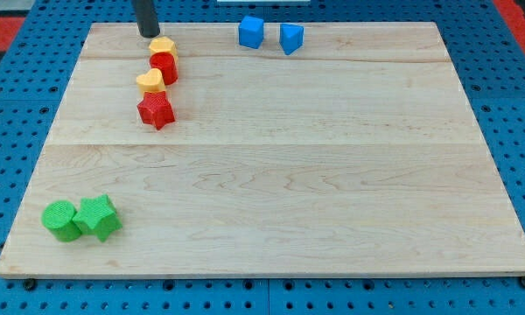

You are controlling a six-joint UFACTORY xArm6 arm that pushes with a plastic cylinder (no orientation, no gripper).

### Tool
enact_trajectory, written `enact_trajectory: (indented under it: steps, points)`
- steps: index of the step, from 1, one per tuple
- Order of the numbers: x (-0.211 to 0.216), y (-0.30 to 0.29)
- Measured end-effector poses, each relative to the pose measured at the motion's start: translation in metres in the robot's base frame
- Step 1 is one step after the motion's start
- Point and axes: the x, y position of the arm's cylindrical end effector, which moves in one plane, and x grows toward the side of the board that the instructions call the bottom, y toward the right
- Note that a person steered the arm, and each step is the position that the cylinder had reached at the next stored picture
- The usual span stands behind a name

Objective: Slightly push the red circle with a yellow hexagon diagonally down

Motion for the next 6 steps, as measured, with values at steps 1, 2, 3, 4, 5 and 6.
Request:
enact_trajectory:
  steps: [1, 2, 3, 4, 5, 6]
  points:
    - [0.003, 0.013]
    - [0.042, 0.018]
    - [0.066, 0.022]
    - [0.097, 0.033]
    - [0.122, 0.049]
    - [0.116, 0.026]
